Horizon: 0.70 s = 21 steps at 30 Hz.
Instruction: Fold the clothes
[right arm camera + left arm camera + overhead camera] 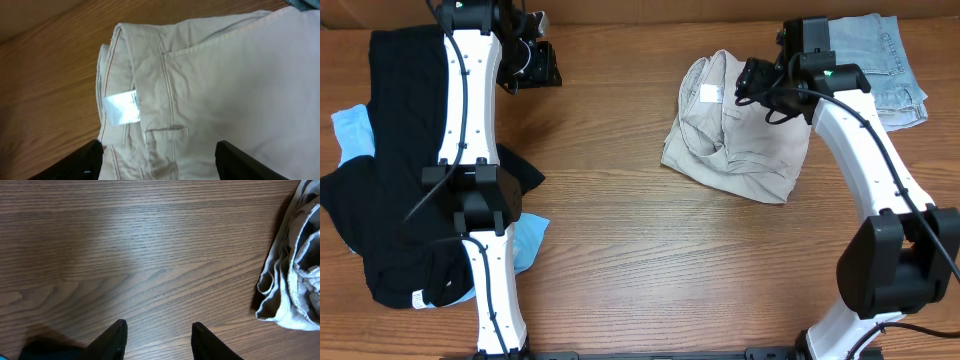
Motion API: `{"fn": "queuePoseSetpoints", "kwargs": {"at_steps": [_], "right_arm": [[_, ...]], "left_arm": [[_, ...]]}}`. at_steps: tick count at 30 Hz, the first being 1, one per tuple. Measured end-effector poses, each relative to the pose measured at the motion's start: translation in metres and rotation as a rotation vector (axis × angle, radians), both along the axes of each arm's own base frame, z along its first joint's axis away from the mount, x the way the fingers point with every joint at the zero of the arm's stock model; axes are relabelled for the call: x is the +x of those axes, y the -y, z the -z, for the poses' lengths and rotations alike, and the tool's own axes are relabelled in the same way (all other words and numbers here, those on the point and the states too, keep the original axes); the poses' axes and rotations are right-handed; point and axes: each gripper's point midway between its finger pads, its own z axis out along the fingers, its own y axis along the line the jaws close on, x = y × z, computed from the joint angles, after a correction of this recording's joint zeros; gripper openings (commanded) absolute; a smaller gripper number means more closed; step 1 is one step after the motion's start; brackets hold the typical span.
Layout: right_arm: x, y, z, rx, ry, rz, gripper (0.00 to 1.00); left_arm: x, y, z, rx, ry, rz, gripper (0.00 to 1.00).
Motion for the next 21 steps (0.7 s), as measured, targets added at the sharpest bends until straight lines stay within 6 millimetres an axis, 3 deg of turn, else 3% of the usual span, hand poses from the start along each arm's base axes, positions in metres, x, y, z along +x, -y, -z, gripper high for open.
{"fn": "queuePoseSetpoints", "kwargs": {"at_steps": [5,8,13,18,21], "right_arm": [[0.021,0.0,0.026,-0.011,0.011,0.008,0.74],[0.032,-0.001,0.07,-0.017,-0.038,0.008,0.75],[0.03,-0.006,0.119,-0.025,-0.118,-0.003,0.75],[0.024,-0.021,0.123,-0.023,-0.141,-0.081,0.75],[0.003,-0.04,0.127,-0.04,-0.209,-0.183,0.84]], "left_arm": [[0.0,0.0,0.0,0.0,0.0,0.0,0.44],[0.0,0.0,0.0,0.0,0.0,0.0,0.44],[0.0,-0.002,0.001,0.013,0.0,-0.003,0.44],[0.0,-0.003,0.001,0.018,0.0,-0.004,0.45],[0.0,-0.003,0.001,0.019,0.0,-0.005,0.45]]}}
